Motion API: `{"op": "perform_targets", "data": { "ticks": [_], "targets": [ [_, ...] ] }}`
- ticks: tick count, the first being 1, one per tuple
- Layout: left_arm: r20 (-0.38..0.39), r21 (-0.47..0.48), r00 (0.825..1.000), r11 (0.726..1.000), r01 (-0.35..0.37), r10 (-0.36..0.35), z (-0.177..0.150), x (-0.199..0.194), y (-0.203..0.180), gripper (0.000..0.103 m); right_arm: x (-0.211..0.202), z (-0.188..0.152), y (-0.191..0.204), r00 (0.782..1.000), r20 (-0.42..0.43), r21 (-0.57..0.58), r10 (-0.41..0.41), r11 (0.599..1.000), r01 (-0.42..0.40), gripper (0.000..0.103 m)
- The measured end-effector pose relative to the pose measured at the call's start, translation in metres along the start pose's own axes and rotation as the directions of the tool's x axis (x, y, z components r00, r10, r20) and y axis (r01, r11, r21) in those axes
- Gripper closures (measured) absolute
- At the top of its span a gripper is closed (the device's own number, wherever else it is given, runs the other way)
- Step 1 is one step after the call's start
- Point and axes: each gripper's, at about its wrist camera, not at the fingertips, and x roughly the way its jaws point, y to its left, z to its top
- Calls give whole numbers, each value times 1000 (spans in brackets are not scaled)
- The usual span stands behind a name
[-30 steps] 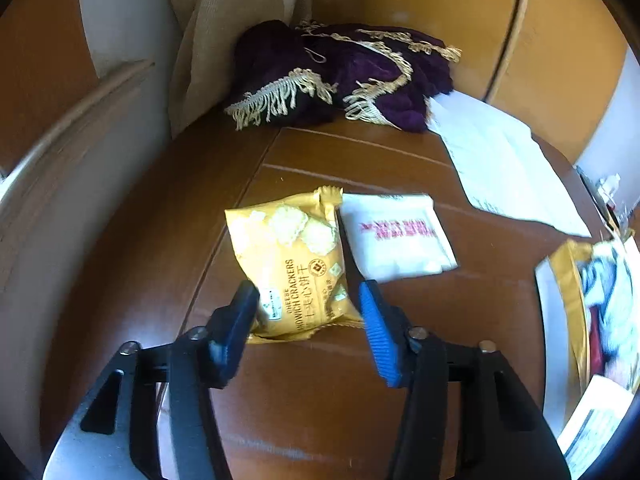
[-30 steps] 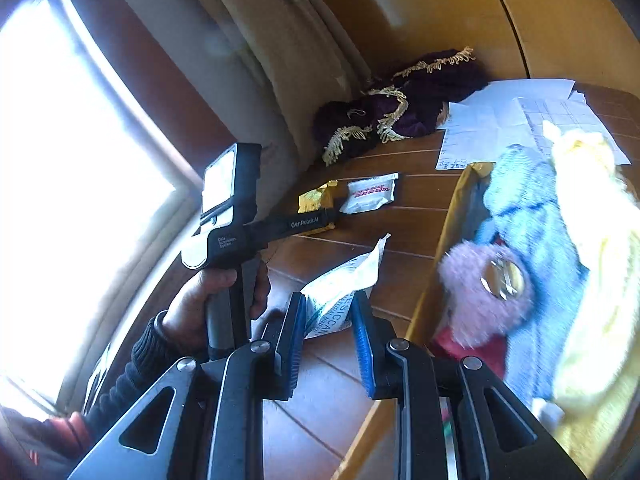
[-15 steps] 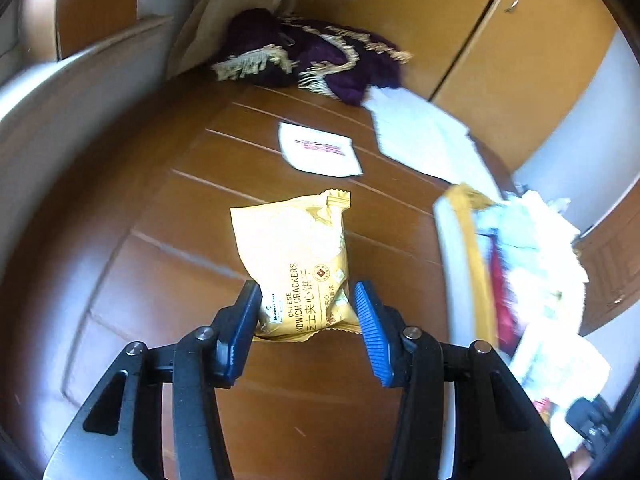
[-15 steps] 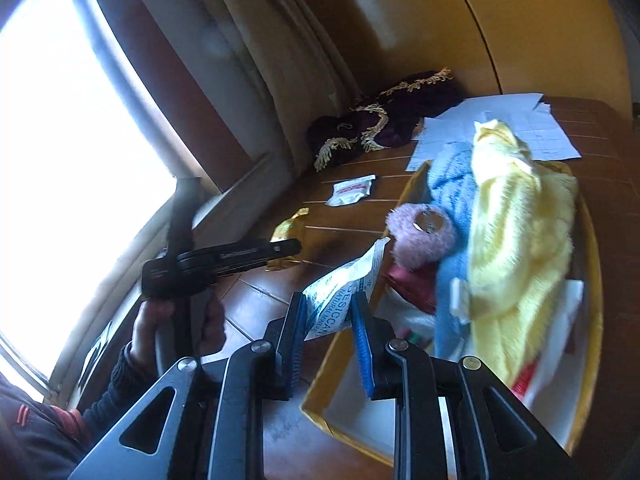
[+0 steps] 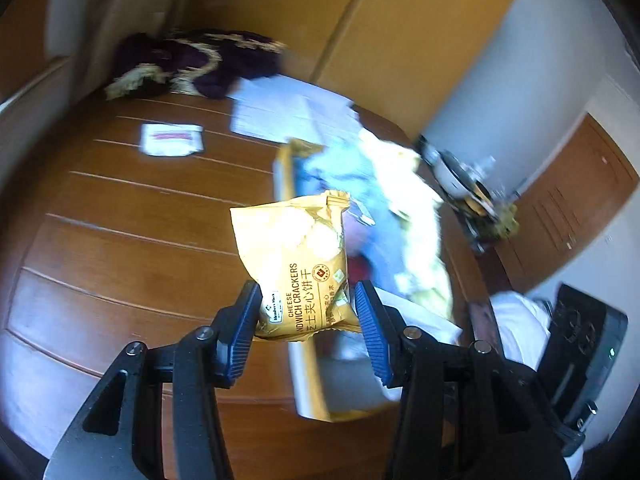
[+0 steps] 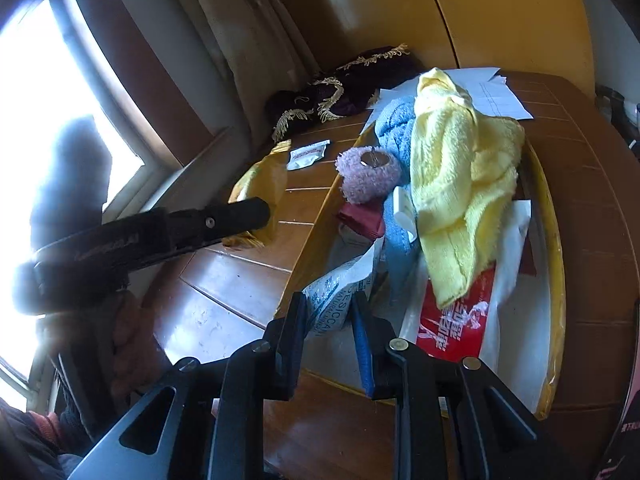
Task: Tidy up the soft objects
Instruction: 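Carry the crackers pack and white packet over the tray and release them, then move both open tools back toward the white red-print pack on the table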
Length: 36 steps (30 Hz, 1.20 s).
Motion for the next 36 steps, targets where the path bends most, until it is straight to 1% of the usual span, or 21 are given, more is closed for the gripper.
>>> {"op": "perform_targets", "data": {
  "ticks": [3,6,8,11,12,14,16,17,18,20,22,26,29,30,33,35,36],
  "targets": [
    [-43,46,999,999,20,-18,-7,10,-16,56,0,-3,-1,1000,-4,-9,-14,1000,14,79],
    [-75,73,997,997,29,-23,-12,17,-24,56,0,-6,0,999,2,-29,-36,999,36,79],
    [-88,80,996,996,33,-26,-15,19,-28,56,2,-9,0,999,5,-31,-33,999,33,76],
    [-98,104,995,994,23,-13,-15,25,-33,56,7,-12,-4,1000,-11,-22,-21,1000,21,75],
    [-97,111,995,994,19,-8,-16,27,-33,56,8,-12,-6,1000,-19,-18,-20,1000,20,70],
    [-109,106,994,994,22,-10,-16,30,-32,55,9,-14,-7,999,-17,-15,-41,999,41,65],
    [-124,91,992,995,36,-25,-16,31,-30,55,6,-15,-9,998,-2,-13,-55,998,55,59],
    [-123,84,992,996,42,-31,-15,31,-29,55,4,-15,-11,999,8,-7,-54,999,54,53],
    [-115,74,992,996,51,-43,-15,29,-28,54,3,-14,-12,998,13,-3,-56,998,57,49],
    [-95,65,994,996,61,-55,-13,25,-27,45,-1,-13,-12,997,25,0,-76,997,76,49],
    [-71,54,995,995,79,-76,-13,21,-26,42,-8,-12,-9,994,46,-15,-97,995,97,49],
    [-51,39,992,992,116,-114,-11,14,-25,41,-19,-8,-3,986,88,-52,-144,987,149,49],
    [-40,17,989,989,147,-146,-9,10,-22,40,-28,-7,6,969,133,-96,-208,970,221,49],
    [-33,12,987,988,155,-154,-9,8,-21,40,-29,-6,7,967,139,-100,-212,969,226,49],
    [24,-10,984,985,175,-175,-5,-2,-15,40,-29,-2,8,975,135,-88,-178,978,191,49],
    [63,-33,985,986,162,-160,-2,-8,-7,39,-23,2,9,984,115,-76,-136,986,145,49],
    [84,-47,987,989,142,-137,0,-12,-1,38,-20,4,9,987,107,-70,-120,989,127,49]
  ]
}}
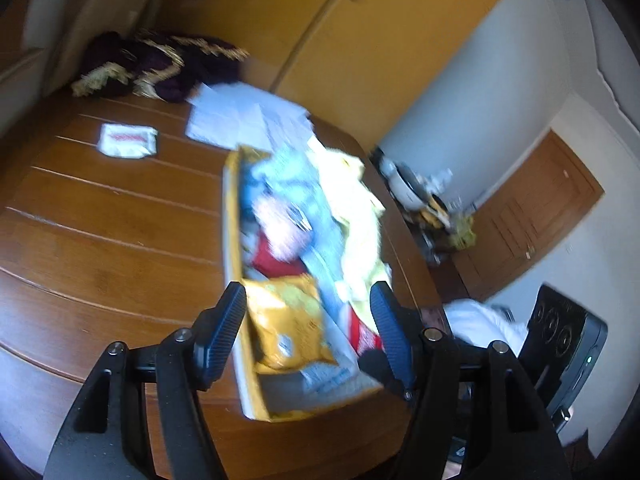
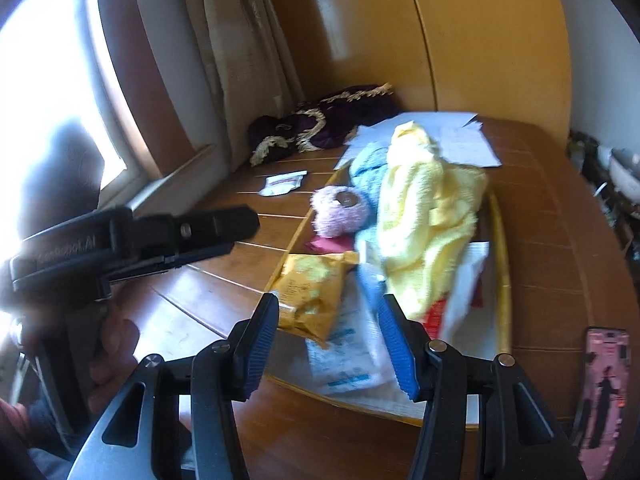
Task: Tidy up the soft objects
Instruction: 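Move both open tools back toward the white red-print pack on the table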
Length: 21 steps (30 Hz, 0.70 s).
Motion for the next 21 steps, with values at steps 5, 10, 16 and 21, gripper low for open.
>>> {"op": "perform_targets", "data": {
  "ticks": [5,10,16,21],
  "targets": [
    [49,-48,996,996,-77,79,11,-11,30,37,17,11,11,996,-21,39,88,995,-87,49],
    [99,-153,986,981,-122,138,20,-29,68,37,52,31,34,986,-96,49,133,990,-128,49],
    [89,-279,984,952,-124,154,22,-34,105,37,102,54,65,975,-207,8,77,997,-77,49],
    [111,-304,978,943,-137,178,23,-38,118,37,140,67,60,961,-277,85,11,996,13,49]
  ]
}}
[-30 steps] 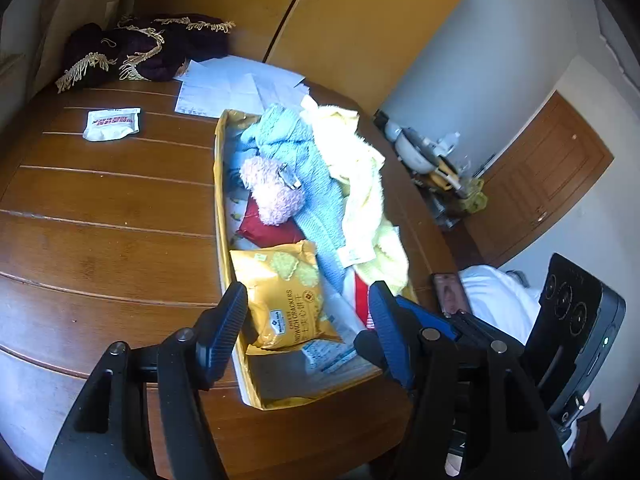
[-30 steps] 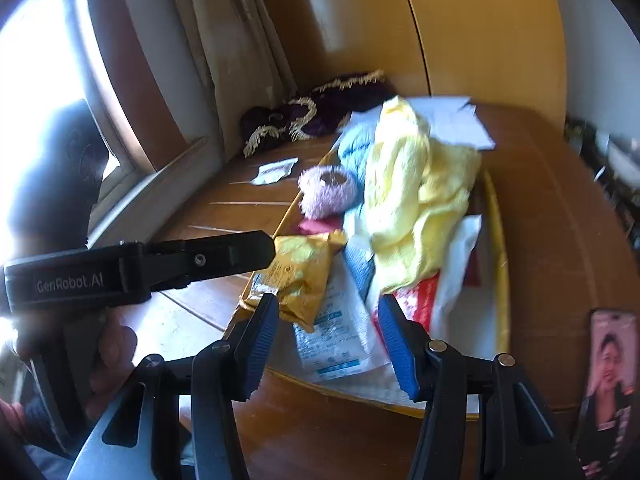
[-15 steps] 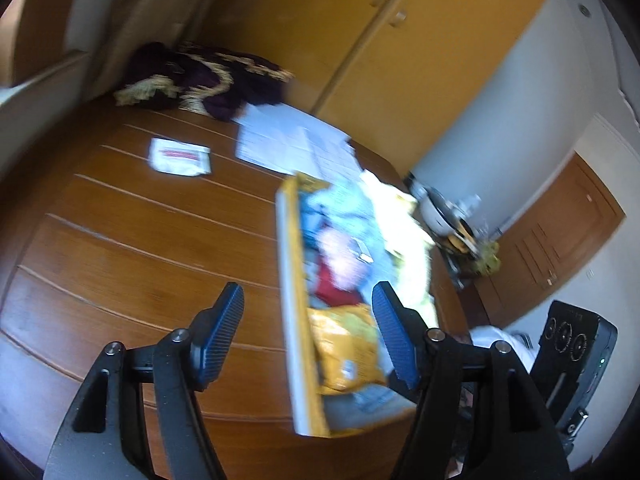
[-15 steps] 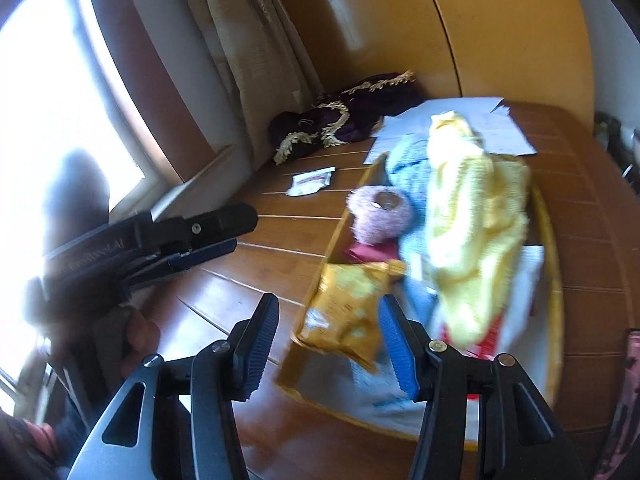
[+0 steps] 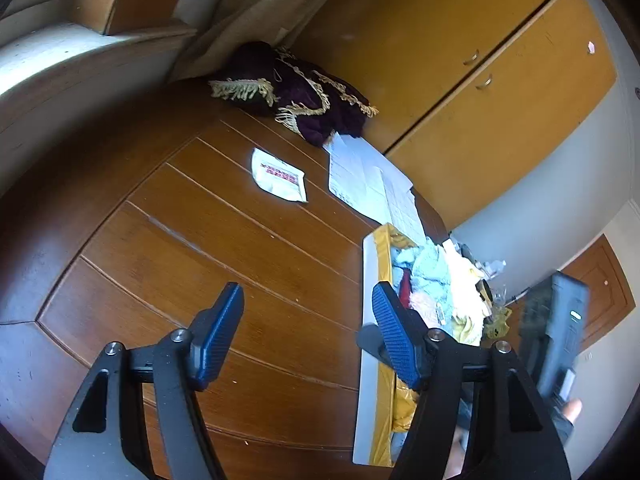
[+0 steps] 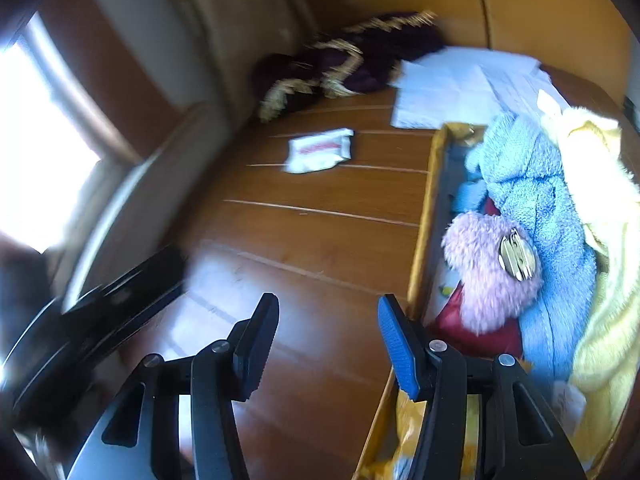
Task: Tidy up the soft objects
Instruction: 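Move both open tools back toward the white red-print pack on the table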
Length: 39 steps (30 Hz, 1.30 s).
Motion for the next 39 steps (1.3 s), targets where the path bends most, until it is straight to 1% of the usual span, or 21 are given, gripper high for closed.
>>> {"op": "perform_targets", "data": {
  "ticks": [1,2,3,4,7,10,13,16,23,27,30,34,36,39],
  "targets": [
    [-1,-6,1000,1000,-1,1,1,0,2,37,6,2,-2,1000,-16,19,3,1000,-3,48],
    [-4,-8,1000,1000,-1,1,1,2,3,37,8,4,-1,1000,-14,19,-2,1000,2,48],
    [-6,-10,1000,1000,-2,2,2,2,4,37,8,5,3,999,-12,5,-40,999,41,48],
    [-8,-11,1000,1000,-3,3,2,3,5,37,8,7,5,998,-10,2,-62,998,62,48],
    [-21,-7,1000,1000,-1,1,1,7,6,37,10,10,8,997,-17,10,-78,997,79,46],
    [-19,-4,1000,1000,-4,4,1,8,5,37,16,13,12,998,-32,8,-56,998,56,46],
    [-20,-10,1000,1000,-4,4,2,8,7,37,27,12,12,997,-60,17,-54,998,55,46],
    [-21,-13,1000,1000,-11,10,3,9,8,37,24,11,13,997,-43,18,-68,997,68,46],
    [-23,-14,1000,1000,-18,18,4,11,11,37,20,11,3,998,-39,50,-43,998,44,49],
    [-30,-20,999,1000,-17,16,4,13,13,37,18,8,-2,998,-30,59,-64,996,65,49],
    [-33,-15,999,1000,-18,18,3,15,12,37,17,9,-7,999,-26,83,-38,996,40,47],
    [-40,-4,999,1000,-29,29,4,18,12,37,17,9,-5,1000,-22,81,-20,996,22,46],
    [-43,10,998,999,-43,44,6,20,10,37,16,9,-4,1000,-13,82,14,997,-13,46],
    [-30,45,997,996,-74,76,12,22,8,37,16,10,-1,999,-7,82,42,996,-41,46]
  ]
}}
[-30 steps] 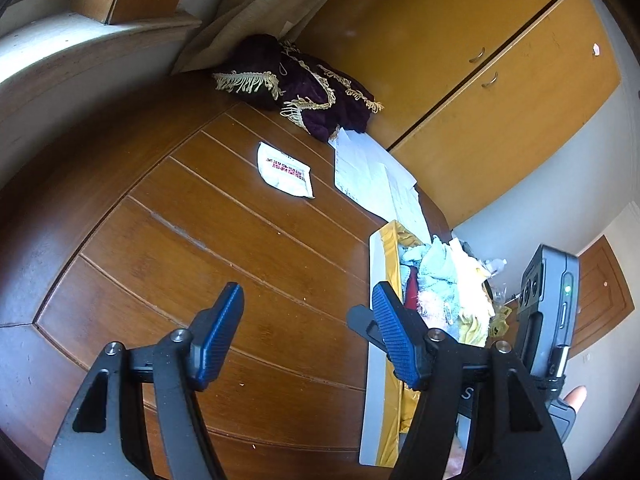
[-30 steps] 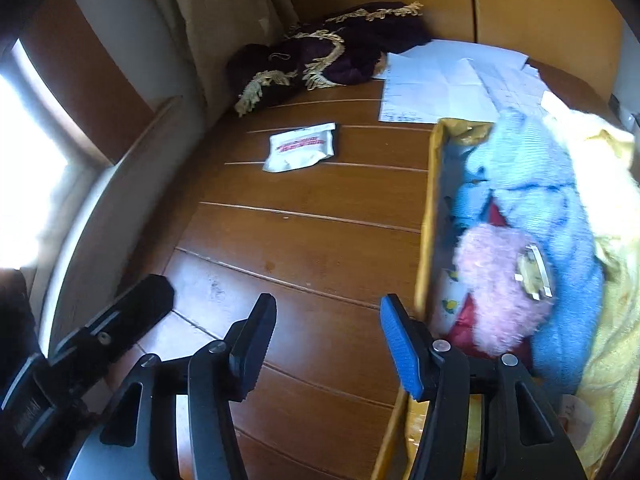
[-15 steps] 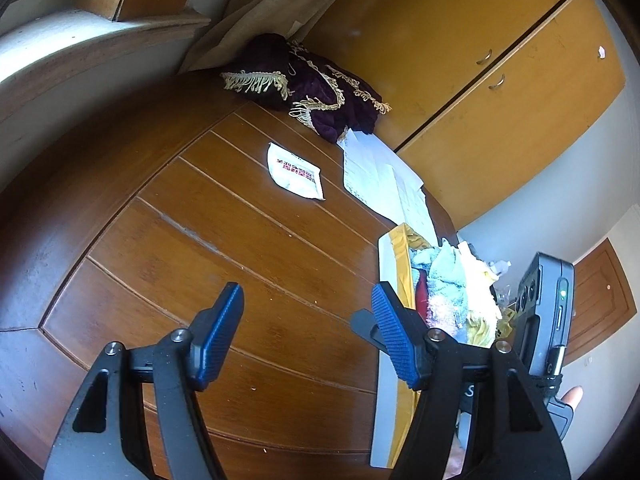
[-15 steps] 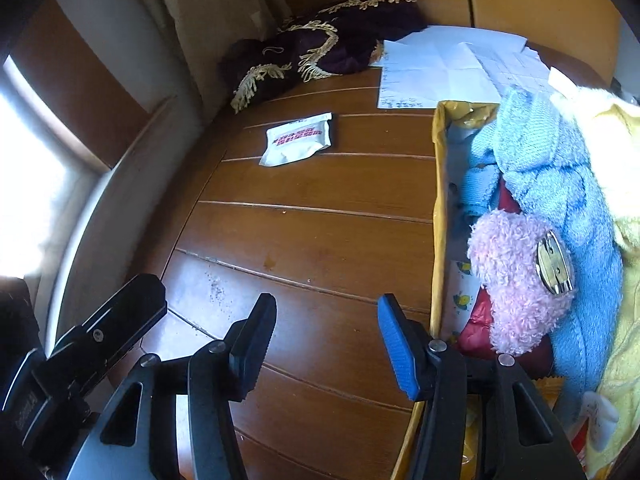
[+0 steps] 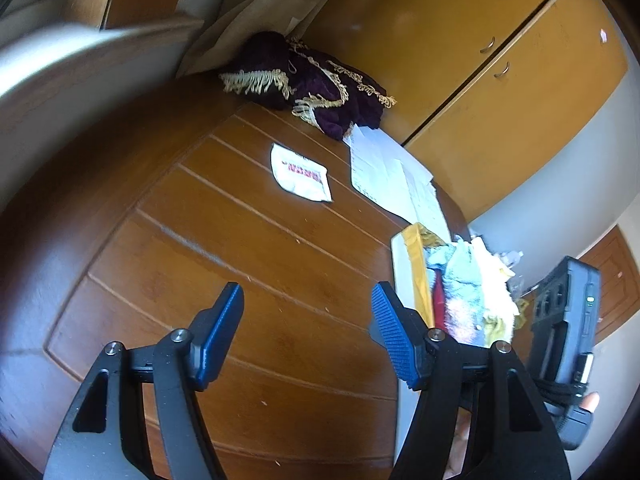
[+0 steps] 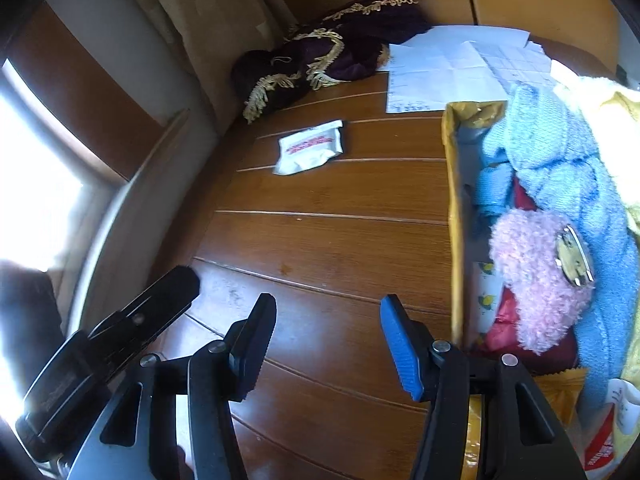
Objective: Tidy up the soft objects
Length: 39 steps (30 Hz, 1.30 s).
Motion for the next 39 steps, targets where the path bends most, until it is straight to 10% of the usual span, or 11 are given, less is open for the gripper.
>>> {"op": "perform_targets", "data": {
  "ticks": [19,31,35,39],
  "targets": [
    [-198,83,972,991,-108,122,108,124,1,37,-14,31,-6,992,114,-46,55,998,-50,46],
    [-178,308,934,919,-245,309,118,182,-38,30,-16,31,-14,988,131,-59,80,996,-73,46],
    [-100,447,912,837,-317,398,98,190,-52,14,-20,31,-17,987,146,-51,62,997,-55,46],
    [-89,423,919,850,-314,384,98,185,-47,15,-18,31,-20,988,139,-36,59,998,-55,46]
  ]
}}
